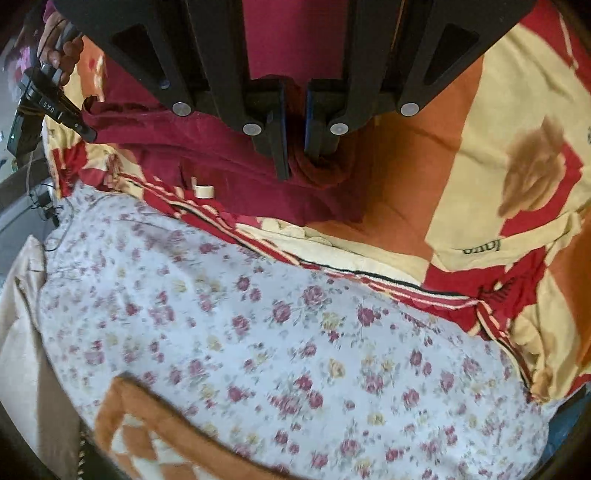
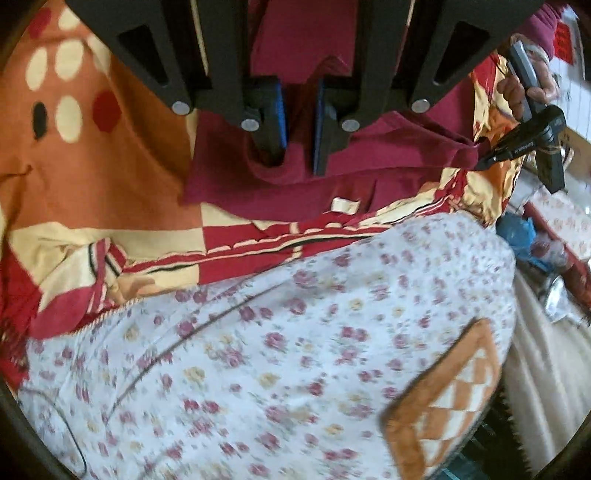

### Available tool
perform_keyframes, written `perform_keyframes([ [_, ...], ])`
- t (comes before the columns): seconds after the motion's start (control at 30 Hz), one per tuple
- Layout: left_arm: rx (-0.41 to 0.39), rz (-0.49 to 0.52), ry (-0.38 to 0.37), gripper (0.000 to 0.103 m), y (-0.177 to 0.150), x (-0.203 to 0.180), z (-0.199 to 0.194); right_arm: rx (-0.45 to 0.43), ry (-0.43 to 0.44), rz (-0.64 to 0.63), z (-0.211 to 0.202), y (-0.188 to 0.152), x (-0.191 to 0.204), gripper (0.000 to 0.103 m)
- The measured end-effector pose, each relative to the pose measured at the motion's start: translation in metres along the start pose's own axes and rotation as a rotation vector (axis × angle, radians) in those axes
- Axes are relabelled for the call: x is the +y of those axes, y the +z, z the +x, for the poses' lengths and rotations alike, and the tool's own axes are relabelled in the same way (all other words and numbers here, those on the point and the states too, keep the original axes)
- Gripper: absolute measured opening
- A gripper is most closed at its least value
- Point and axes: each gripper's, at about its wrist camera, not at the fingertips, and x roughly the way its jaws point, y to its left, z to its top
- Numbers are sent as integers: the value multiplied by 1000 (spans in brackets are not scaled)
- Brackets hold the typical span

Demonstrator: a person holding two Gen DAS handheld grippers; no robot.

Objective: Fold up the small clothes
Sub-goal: 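Lift the hem with both grippers and lay it over toward the collar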

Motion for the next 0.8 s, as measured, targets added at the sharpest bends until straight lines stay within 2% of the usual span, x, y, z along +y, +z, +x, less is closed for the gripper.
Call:
perform_keyframes([
  [0.1, 27, -1, 9, 0, 5, 3, 22, 21, -18, 33, 24, 3, -13, 12],
  [0.17, 40, -3, -16, 0, 8, 6, 31, 38, -24, 66, 35, 4, -21, 13],
  [0.2, 40, -6, -42, 0, 9, 7, 32, 50, -21, 84, 38, 4, -25, 17],
  [0.27, 31, -11, -90, 11, 11, 9, 27, 30, -8, 95, 32, 3, -26, 31],
  [0.3, 30, -10, -99, 14, 12, 10, 24, 1, -30, 86, 24, 2, -24, 51],
  [0.33, 30, -5, -114, 21, 14, 9, 18, -33, -63, 78, 15, 2, -22, 66],
  [0.37, 27, -1, -124, 23, 15, 8, 15, -71, -77, 71, 3, 1, -20, 66],
  [0.43, 13, 13, -131, 29, 15, 4, 6, -111, -52, 48, -16, -2, -15, 66],
  [0.47, -10, 30, -110, 43, 15, 0, 0, -119, -43, 34, -21, -4, -11, 66],
  [0.53, -70, 46, -70, 55, 14, -3, -8, -112, -41, -14, -23, -7, 1, 66],
  [0.6, -89, 49, -64, 55, 14, -3, -7, -68, -34, -63, -11, -8, 13, 66],
  [0.7, -32, 46, -30, 55, 13, -4, 14, -24, -74, -106, 19, -3, 27, 65],
  [0.8, 41, 56, 57, 55, 8, -3, 44, 6, -144, -123, 50, 5, 32, 65],
])
